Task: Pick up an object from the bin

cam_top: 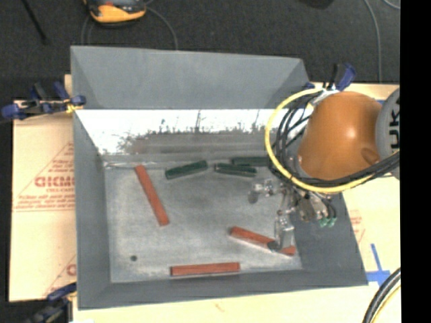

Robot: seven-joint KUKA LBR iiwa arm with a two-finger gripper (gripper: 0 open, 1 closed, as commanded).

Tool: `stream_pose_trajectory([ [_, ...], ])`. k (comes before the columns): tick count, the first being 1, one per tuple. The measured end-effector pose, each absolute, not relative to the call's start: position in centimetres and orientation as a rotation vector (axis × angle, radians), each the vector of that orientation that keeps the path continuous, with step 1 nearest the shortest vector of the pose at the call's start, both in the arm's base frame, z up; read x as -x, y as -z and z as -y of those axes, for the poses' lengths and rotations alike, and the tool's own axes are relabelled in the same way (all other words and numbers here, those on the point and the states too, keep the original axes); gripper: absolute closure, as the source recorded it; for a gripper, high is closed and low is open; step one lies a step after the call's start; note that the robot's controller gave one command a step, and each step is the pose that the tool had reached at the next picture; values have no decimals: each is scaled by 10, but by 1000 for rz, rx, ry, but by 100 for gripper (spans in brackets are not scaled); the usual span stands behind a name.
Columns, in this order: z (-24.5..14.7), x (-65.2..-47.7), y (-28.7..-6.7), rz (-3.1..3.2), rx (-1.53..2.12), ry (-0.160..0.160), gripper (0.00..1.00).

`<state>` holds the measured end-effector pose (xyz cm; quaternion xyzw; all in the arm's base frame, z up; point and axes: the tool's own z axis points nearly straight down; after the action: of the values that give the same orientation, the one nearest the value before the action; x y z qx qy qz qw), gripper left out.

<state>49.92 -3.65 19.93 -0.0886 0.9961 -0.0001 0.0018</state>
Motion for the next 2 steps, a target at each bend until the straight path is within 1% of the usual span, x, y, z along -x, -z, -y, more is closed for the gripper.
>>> stream_pose_trajectory([
  [1, 36, -499, -199, -3126, 278, 0, 0],
  [2, 36, -496, -165, -3128, 160, 1, 0],
])
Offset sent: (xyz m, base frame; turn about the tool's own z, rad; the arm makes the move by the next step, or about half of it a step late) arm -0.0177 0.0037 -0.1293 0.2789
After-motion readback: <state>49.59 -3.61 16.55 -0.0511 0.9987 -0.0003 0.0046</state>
